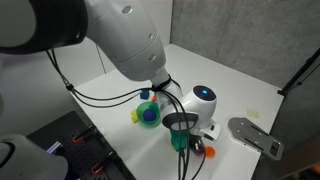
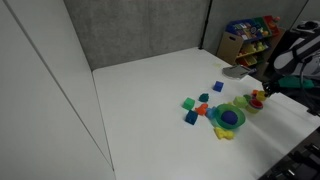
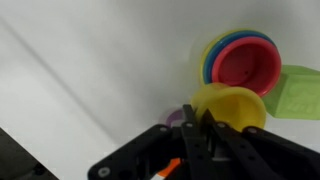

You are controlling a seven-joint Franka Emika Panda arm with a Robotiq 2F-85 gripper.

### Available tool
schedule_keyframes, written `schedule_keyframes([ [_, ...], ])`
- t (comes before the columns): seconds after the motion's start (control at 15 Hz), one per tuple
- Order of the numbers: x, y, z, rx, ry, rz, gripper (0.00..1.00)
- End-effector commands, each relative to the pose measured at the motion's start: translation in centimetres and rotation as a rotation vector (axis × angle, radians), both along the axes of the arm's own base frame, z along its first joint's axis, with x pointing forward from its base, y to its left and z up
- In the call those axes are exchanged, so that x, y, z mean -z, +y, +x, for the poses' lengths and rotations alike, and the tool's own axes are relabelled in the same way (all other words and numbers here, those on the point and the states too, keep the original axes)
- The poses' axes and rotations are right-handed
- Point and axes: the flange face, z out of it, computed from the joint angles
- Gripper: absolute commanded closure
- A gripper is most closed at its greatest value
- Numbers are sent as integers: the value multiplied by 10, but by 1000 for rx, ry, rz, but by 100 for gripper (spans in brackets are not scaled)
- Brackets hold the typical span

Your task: Put the yellow bowl in the pink bowl

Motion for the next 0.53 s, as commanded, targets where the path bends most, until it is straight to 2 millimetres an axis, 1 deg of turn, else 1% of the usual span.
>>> schedule_keyframes([
  [0.0, -21, 15, -9, -41, -35, 10, 95],
  [0.2, -20, 23, -11, -63, -34, 12, 95],
  [0.47, -10, 29, -11, -76, -20, 13, 95],
])
